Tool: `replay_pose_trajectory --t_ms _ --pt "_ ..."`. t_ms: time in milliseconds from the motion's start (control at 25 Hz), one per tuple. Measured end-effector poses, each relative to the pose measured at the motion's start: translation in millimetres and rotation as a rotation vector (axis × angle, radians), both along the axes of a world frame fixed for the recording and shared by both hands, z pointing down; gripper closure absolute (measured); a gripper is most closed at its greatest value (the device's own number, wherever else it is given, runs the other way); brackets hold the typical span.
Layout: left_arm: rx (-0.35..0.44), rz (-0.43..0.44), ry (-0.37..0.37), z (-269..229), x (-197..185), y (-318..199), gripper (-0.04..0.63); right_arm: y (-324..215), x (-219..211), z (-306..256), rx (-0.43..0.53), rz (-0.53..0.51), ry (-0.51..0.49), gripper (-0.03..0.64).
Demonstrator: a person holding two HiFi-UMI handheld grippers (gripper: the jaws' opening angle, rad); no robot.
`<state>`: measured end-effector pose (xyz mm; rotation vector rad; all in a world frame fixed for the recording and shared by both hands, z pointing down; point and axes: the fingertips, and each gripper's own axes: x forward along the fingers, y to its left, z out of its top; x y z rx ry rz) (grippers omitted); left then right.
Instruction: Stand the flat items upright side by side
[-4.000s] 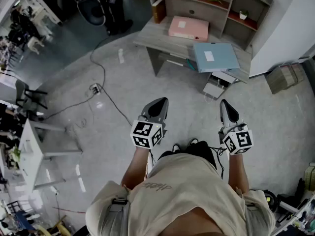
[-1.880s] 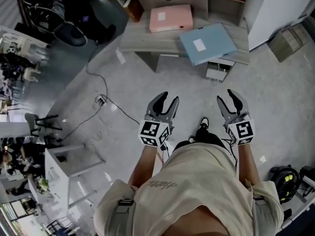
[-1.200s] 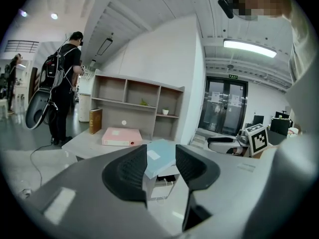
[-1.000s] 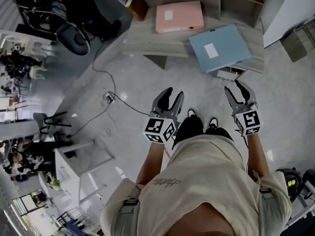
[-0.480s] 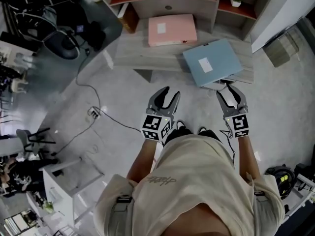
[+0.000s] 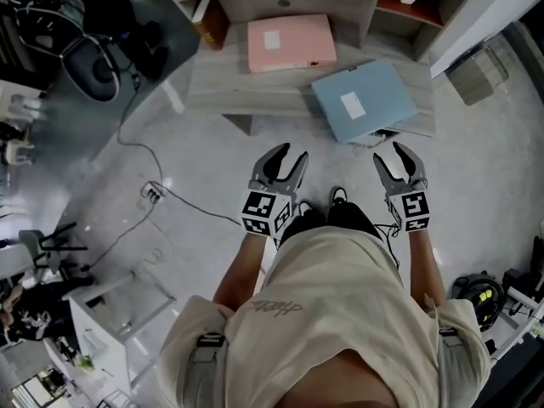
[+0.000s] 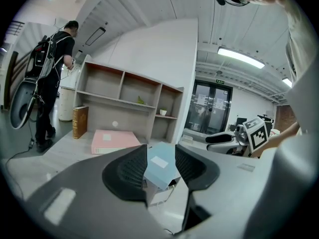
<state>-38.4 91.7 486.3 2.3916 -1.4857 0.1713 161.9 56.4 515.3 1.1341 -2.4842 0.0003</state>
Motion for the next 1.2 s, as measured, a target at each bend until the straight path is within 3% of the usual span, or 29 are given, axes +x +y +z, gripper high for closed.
replay_pose_trajectory --t_ms 280,400,640,880,1040,1200 --pt "0.003 -0.047 -0.016 -19.8 2.6 -1.6 0.407 -19.4 -10.1 22.7 0.037 -0.131 0.142 0.393" --pt "-0.023 -0.082 -0.034 -17.7 -2.4 3.9 0.407 -29.9 -9.2 52.2 0.024 -0.16 0.244 0.39" --pt "-0.128 -0.151 0.037 -0.2 -12.5 18.1 0.407 -42.4 -17.7 123.8 0.079 -0.287 0.504 0.352" --pt "-0.168 -0.187 0.02 15.2 -18.4 20.4 0.407 -68.6 -16.2 182.3 0.205 -0.292 0.757 0.309" --pt "-0.2 -0.205 0.056 25.6 -15.1 24.9 0.408 -70.2 -18.9 204.0 0.255 -0.319 0.823 0.278" --pt "-0.22 -0.222 0.053 30.9 -19.4 29.0 0.408 -76.2 -18.7 212.8 0.296 -0.273 0.87 0.228"
